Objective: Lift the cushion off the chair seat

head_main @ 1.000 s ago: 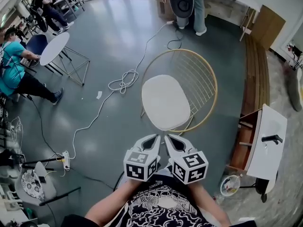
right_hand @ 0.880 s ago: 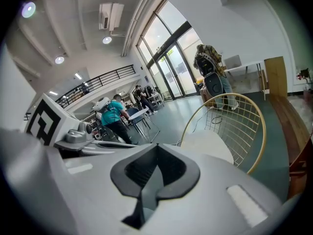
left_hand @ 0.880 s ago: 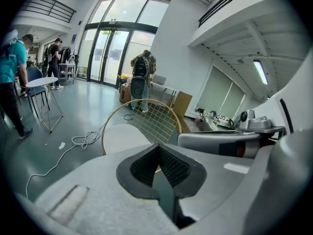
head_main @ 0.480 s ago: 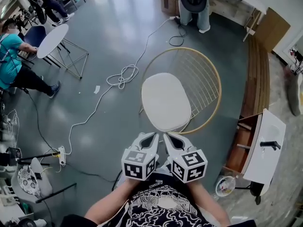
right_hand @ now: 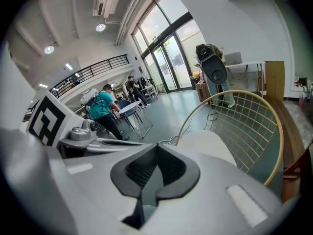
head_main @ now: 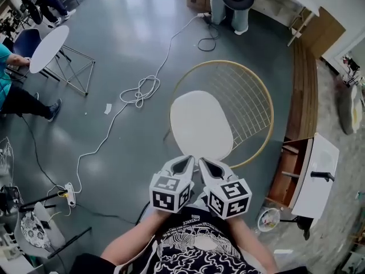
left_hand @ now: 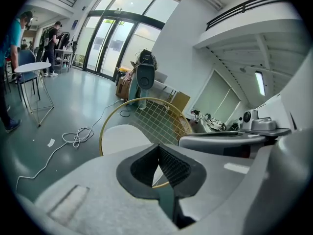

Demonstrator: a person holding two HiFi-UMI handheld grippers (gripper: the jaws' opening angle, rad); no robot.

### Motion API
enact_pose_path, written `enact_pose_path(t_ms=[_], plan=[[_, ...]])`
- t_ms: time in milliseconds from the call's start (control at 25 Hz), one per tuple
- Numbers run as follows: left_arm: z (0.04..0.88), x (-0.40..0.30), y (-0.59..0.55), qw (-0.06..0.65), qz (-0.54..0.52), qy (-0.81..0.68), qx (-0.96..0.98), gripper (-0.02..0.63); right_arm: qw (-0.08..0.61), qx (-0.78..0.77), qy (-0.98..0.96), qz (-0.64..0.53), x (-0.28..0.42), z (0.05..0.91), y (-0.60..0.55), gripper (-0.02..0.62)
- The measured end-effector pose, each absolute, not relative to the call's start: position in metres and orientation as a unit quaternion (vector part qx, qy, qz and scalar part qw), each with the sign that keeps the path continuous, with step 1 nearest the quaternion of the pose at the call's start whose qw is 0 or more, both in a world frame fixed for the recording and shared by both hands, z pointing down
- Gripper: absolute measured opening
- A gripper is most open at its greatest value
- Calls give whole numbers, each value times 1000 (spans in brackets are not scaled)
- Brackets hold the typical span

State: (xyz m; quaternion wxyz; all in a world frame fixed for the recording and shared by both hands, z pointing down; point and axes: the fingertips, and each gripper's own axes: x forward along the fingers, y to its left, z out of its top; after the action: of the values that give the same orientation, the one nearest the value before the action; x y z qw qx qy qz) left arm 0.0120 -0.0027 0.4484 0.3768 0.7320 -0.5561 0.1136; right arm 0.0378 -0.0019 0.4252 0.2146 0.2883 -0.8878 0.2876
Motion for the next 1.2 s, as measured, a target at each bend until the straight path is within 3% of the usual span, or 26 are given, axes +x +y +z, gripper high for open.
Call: enact_pose_path(t_ms=[880, 1200], plan=[[538, -45, -49, 502, -14, -388, 773, -2, 293, 328, -841, 315, -21, 478, -48, -3], [610, -69, -51, 563, -62, -367, 738, 13, 325, 317, -835, 310, -32, 502, -52, -3]])
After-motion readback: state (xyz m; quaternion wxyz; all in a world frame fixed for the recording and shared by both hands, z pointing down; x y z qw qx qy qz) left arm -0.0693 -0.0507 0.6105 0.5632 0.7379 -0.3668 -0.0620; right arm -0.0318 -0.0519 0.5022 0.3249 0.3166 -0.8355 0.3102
